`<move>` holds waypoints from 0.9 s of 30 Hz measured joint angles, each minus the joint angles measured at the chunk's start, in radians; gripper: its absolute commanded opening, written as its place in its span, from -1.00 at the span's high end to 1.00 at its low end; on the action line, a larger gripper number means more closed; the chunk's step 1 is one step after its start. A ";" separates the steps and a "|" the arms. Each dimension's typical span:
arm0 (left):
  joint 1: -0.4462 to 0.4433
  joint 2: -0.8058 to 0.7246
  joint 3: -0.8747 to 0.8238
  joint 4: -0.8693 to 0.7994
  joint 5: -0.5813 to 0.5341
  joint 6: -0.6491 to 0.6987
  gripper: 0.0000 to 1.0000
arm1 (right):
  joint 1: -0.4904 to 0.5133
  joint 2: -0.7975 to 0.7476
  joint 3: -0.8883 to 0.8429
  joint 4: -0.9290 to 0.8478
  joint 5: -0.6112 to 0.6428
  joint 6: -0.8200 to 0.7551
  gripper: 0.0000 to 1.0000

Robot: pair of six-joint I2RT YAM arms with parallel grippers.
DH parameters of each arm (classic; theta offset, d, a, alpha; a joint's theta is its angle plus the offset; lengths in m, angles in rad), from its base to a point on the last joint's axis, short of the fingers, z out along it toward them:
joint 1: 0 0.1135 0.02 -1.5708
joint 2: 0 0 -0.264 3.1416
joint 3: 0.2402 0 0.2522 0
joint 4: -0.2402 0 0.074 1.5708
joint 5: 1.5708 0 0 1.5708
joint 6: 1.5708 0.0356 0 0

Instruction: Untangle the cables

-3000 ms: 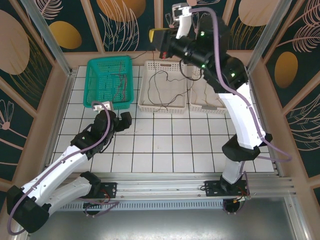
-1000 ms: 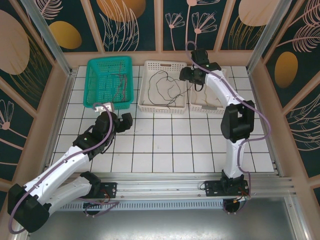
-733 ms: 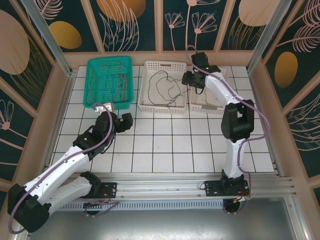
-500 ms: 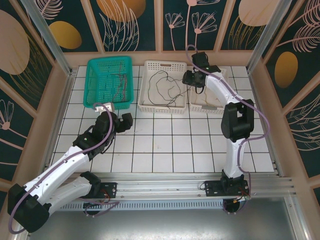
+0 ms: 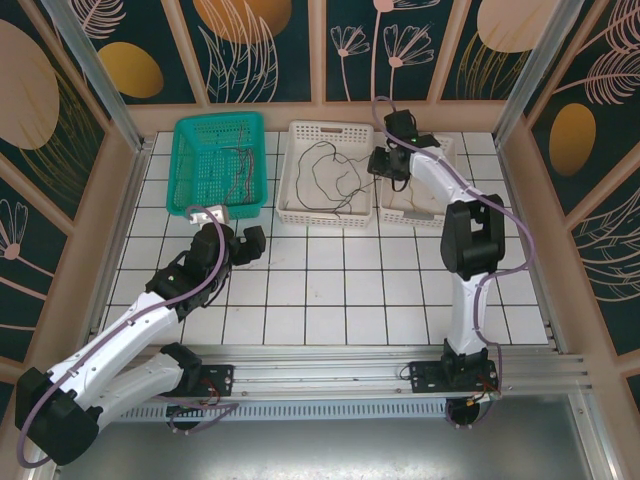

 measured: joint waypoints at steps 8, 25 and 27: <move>0.000 0.000 -0.002 0.002 0.000 0.002 -0.96 | -0.001 0.022 0.000 0.002 0.000 0.002 0.43; 0.000 0.000 -0.002 0.003 0.000 0.003 -0.97 | 0.010 0.028 0.016 0.006 0.033 -0.001 1.00; 0.000 0.000 -0.002 0.003 0.000 0.005 -0.96 | 0.029 0.028 0.029 0.005 0.067 -0.005 1.00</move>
